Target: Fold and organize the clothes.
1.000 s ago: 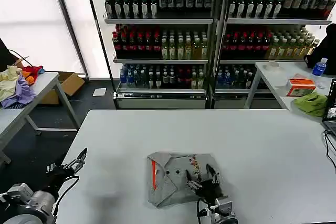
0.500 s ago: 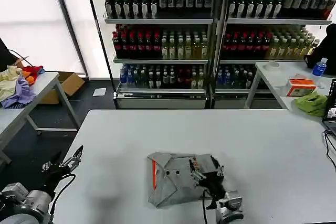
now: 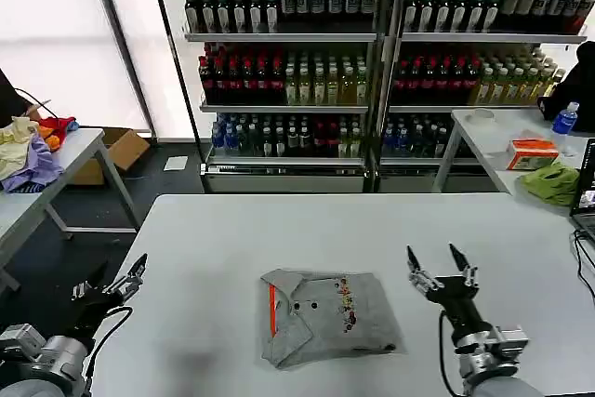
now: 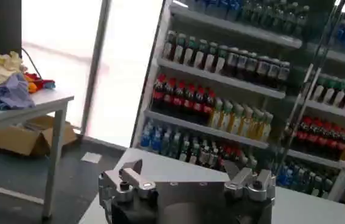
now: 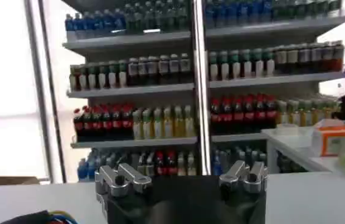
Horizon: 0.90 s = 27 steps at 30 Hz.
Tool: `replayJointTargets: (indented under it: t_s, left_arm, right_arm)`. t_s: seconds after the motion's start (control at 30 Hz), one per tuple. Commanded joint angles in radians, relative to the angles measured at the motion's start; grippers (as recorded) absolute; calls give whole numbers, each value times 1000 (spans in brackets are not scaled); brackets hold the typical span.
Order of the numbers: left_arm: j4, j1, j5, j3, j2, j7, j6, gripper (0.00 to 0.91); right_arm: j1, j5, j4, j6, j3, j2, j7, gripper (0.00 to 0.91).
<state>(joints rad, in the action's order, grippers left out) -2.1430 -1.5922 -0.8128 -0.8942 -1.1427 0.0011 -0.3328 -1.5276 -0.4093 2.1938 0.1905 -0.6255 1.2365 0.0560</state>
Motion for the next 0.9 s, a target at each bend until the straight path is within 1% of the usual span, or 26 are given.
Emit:
replayJointTargets:
  t_s: [0.03, 0.07, 0.1, 0.2, 0.27, 0.33, 0.43, 0.5, 0.57, 0.63, 0.77, 0.9]
  left_arm:
    - [-27, -38, 110, 3, -7, 35, 47, 907]
    - [-29, -45, 122, 4, -8, 42, 56, 907]
    - [-48, -56, 137, 3, -21, 48, 58, 907]
    - [-43, -52, 149, 11, -24, 58, 63, 907]
    - [-51, -55, 158, 10, -29, 63, 64, 907]
    - [-49, -57, 160, 6, -30, 64, 68, 907]
    - [-52, -70, 163, -4, -32, 65, 72, 907]
    - [-65, -89, 170, -14, -37, 66, 78, 907]
    - [-79, -107, 189, -22, -47, 65, 81, 907]
    - [-97, -138, 221, -28, -56, 68, 101, 907]
    - [-74, -147, 271, -39, -56, 86, 135, 907]
    - [-65, -164, 288, -54, -48, 108, 122, 907]
  right_arm:
    - [-132, -176, 45, 4, -285, 24, -76, 907]
    - [-143, -174, 47, 8, -296, 30, -80, 907]
    - [-169, -178, 42, -7, -307, 24, -83, 907]
    - [-169, -172, 24, -7, -309, 20, -93, 907]
    - [-171, -201, 13, -8, -309, 14, -95, 907]
    - [-156, -210, 1, -3, -300, 20, -98, 907]
    - [-151, -188, -9, -20, -276, 28, -117, 907]
    - [-157, -200, -6, -34, -252, 32, -115, 907]
    - [-154, -189, -16, -36, -237, 31, -116, 907]
    - [-155, -183, -30, -43, -226, 23, -120, 907]
    - [-155, -165, -49, -52, -194, 17, -132, 907]
    - [-160, -139, -54, -59, -159, 20, -141, 907]
